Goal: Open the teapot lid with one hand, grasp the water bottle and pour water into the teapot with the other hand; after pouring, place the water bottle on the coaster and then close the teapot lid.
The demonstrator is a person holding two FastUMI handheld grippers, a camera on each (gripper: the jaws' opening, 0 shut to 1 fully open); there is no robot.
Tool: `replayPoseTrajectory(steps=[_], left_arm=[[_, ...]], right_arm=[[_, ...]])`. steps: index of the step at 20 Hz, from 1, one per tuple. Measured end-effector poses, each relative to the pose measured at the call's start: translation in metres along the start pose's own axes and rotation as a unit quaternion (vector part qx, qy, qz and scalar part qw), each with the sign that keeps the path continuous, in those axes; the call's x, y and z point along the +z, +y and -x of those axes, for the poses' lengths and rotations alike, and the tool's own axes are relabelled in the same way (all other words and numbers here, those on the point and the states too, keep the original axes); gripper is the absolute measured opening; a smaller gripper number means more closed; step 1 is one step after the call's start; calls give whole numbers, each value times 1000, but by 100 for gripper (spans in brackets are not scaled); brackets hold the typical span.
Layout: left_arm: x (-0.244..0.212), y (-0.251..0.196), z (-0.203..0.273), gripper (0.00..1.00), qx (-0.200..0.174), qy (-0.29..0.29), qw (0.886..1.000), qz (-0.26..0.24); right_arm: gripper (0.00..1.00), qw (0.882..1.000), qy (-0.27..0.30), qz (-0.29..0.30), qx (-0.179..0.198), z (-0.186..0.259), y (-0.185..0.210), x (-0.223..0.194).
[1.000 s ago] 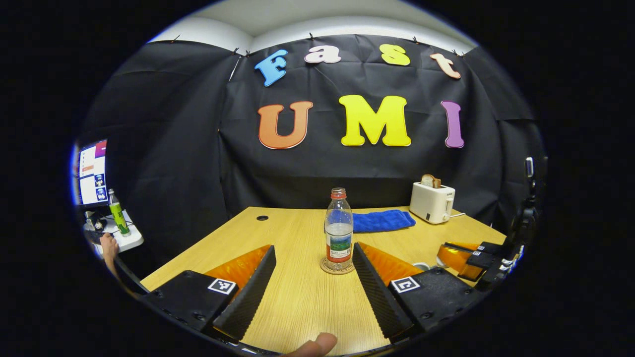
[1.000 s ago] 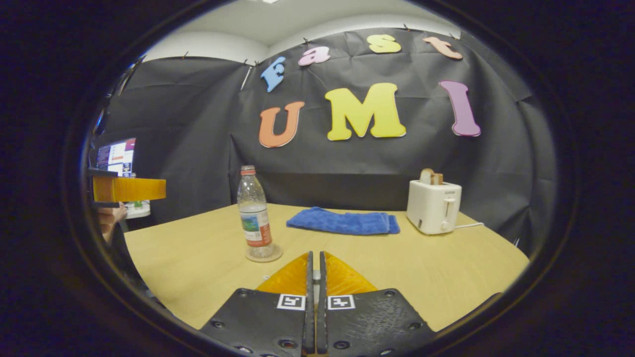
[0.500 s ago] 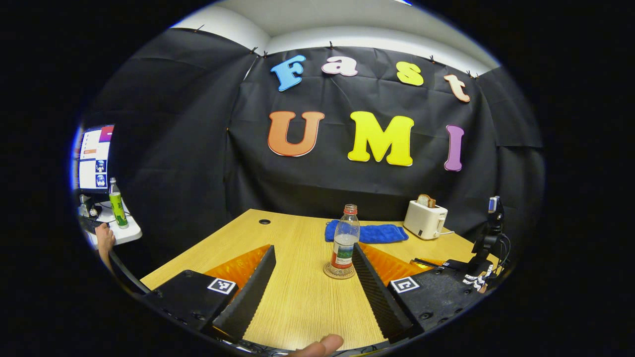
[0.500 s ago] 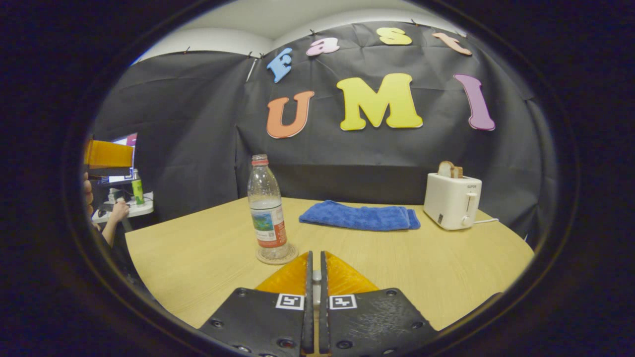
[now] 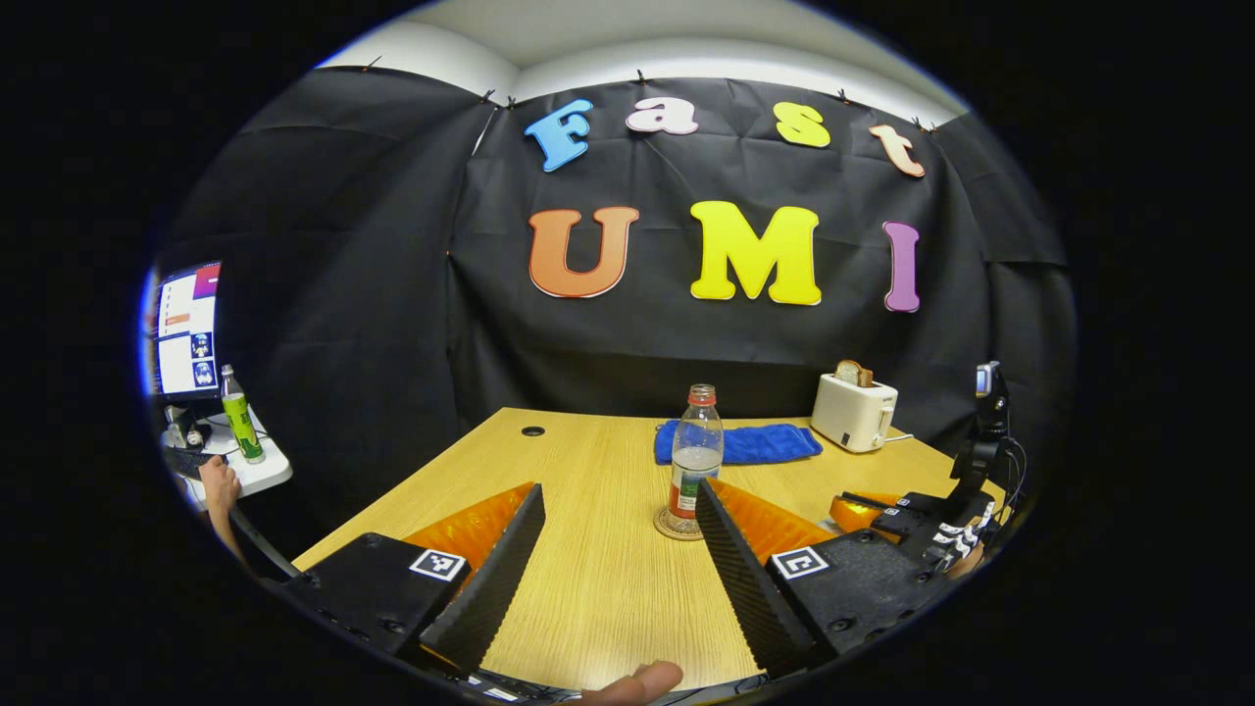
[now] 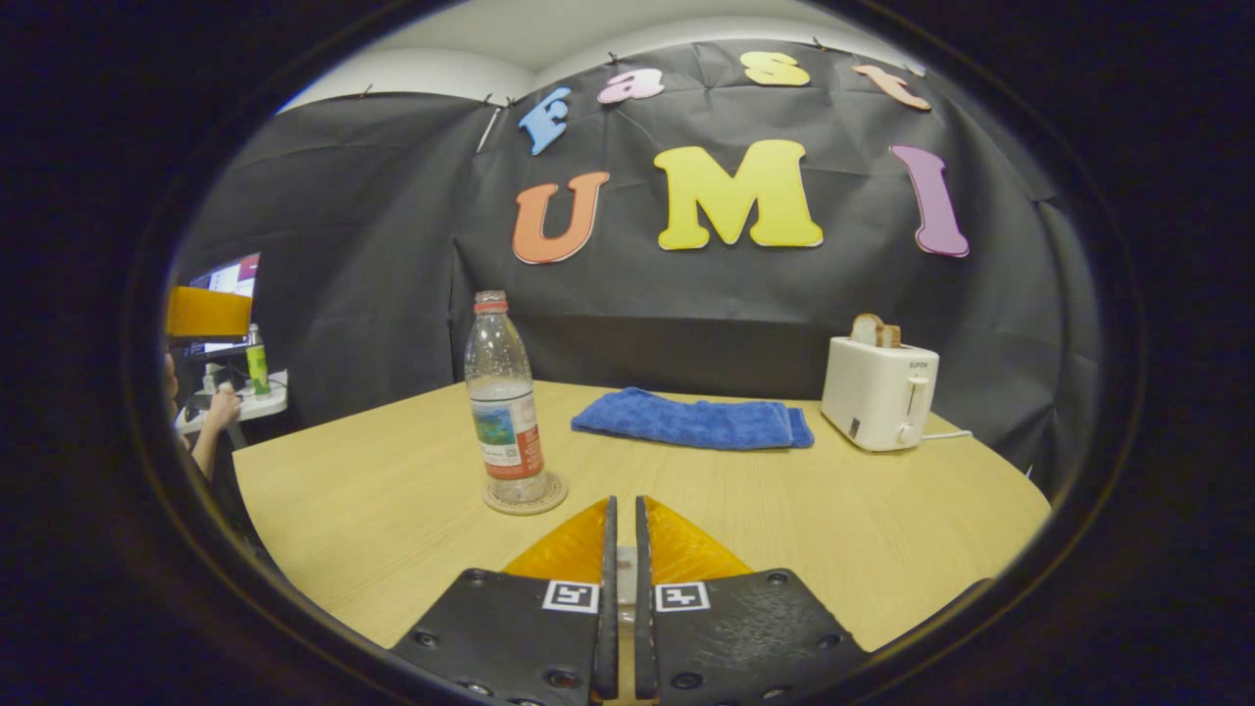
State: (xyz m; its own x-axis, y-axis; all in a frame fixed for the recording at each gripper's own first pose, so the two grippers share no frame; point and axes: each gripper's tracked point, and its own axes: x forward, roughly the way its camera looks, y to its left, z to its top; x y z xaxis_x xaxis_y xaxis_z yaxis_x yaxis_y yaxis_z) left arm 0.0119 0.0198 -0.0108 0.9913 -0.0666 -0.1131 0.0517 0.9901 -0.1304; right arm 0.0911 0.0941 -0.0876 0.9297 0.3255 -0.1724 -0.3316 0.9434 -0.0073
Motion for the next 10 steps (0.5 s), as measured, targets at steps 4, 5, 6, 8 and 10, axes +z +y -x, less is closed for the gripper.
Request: replayPoseTrajectory(steps=[4, 5, 6, 8, 10], left_arm=[[-2, -8, -2, 97, -7, 2, 1000, -13], [-3, -10, -2, 97, -6, 3, 1000, -17], [-3, -11, -2, 97, -6, 4, 1000, -21], [-3, -15, -2, 97, -7, 4, 1000, -27], [0, -28, 0, 97, -23, -2, 999, -28]], right_arm=[[6, 1000, -2, 3, -2, 10, 0, 3], [11, 1000, -3, 5, -1, 15, 3, 3], [13, 1000, -5, 5, 1, 19, 5, 6], [24, 1000, -3, -9, 3, 33, 5, 11], [48, 1000, -4, -25, 2, 49, 2, 18]])
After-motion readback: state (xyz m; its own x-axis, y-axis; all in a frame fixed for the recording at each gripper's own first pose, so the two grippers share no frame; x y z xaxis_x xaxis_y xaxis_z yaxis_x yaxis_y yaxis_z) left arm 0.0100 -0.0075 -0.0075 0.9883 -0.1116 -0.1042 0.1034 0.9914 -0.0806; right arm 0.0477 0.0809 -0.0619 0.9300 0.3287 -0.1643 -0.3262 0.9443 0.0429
